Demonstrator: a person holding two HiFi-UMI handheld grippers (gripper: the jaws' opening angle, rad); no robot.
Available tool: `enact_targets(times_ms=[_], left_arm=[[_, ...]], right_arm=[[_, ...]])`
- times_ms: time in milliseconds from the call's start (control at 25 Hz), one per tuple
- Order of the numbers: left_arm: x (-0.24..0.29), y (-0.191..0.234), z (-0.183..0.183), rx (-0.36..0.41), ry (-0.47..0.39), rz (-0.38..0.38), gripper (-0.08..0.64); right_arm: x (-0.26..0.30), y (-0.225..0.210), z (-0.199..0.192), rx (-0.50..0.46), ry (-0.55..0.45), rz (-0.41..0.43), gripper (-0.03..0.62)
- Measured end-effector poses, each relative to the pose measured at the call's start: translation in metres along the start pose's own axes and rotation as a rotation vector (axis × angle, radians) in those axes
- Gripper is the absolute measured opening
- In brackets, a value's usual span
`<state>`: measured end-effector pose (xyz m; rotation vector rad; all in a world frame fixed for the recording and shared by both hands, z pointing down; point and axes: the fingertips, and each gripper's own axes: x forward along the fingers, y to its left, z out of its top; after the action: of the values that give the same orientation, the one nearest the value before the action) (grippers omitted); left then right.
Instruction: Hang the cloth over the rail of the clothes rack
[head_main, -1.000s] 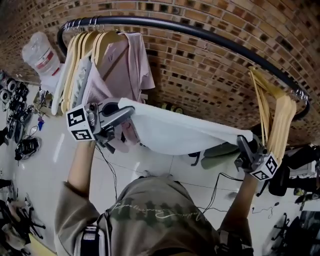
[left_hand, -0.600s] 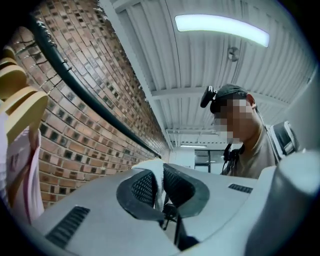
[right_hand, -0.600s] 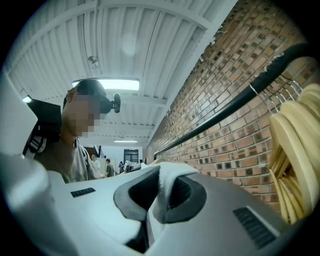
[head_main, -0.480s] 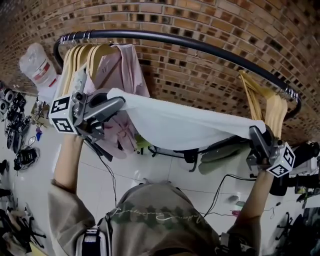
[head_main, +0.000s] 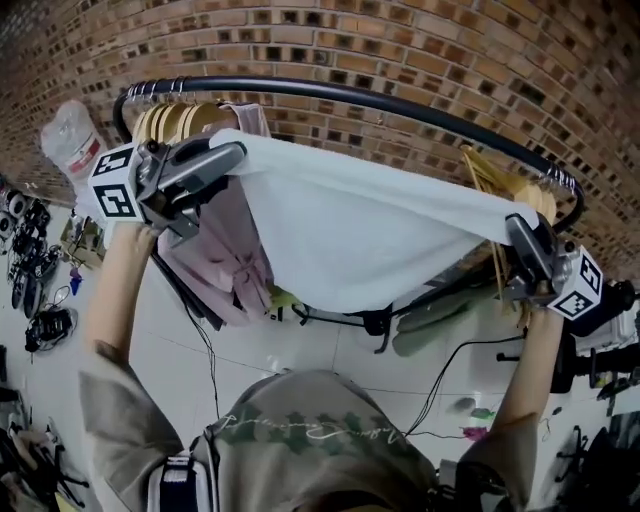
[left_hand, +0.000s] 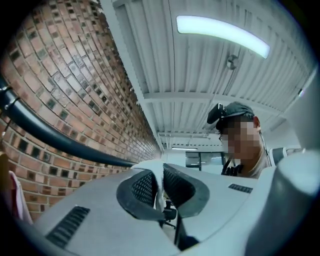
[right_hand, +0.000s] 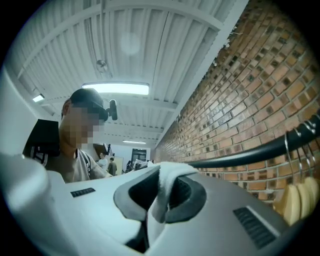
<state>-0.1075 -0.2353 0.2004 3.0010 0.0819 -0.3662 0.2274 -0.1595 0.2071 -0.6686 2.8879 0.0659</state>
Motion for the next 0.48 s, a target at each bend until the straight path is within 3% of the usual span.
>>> enact_targets(times_ms=[200,480], left_arm=[[0.009,0.010,0.023,0.004,-0.001,-0.024,0.016],[0.020,0.020,0.050,0.055,0.064,-0.017,0.015]], right_arm=[[0.006,0.000,0.020,-0.069,0.058,-0.003,0.020],[0.014,-0.012,0.055,-0.092,0.039,0.019,0.020]])
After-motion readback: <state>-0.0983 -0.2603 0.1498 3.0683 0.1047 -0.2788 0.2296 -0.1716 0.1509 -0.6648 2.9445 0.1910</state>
